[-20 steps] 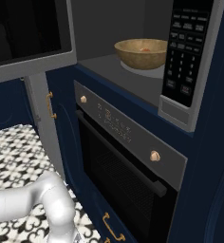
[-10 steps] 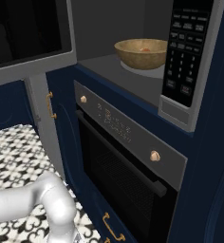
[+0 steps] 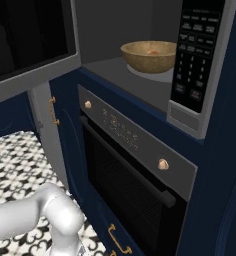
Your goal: Pick the onion from the sink and place it in the bowl. Then pick the bowl and place it in the microwave. Then close the microwave door and press the start button.
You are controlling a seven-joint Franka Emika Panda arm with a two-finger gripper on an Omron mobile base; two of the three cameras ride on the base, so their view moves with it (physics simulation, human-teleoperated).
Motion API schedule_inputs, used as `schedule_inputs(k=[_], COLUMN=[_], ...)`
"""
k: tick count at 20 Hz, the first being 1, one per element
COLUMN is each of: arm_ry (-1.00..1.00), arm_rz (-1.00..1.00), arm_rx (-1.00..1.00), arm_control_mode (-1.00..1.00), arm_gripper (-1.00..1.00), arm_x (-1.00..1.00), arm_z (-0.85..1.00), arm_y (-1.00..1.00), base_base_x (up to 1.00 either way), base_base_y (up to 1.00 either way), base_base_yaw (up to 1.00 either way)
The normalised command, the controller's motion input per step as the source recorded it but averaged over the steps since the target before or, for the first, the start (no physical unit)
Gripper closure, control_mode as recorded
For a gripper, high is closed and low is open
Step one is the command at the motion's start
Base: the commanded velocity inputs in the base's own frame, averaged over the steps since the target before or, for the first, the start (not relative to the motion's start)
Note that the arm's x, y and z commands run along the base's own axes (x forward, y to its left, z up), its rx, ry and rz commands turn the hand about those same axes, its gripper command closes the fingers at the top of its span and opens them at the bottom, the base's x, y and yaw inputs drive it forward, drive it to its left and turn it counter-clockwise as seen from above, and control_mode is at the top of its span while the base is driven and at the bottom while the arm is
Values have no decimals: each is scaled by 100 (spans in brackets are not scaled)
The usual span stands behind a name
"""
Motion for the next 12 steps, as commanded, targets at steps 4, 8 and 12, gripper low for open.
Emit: schedule_inputs(k=[4,8,12], arm_ry=[1,0,0], arm_rz=[0,2,4], arm_rx=[7,11,12], arm_control_mode=[-100,-100,-100], arm_gripper=[-100,-100,-100], arm_x=[-5,0,0], arm_z=[0,0,0], arm_y=[-100,-100,-100], base_base_x=[0,0,0], base_base_y=[0,0,0], base_base_yaw=[0,0,0])
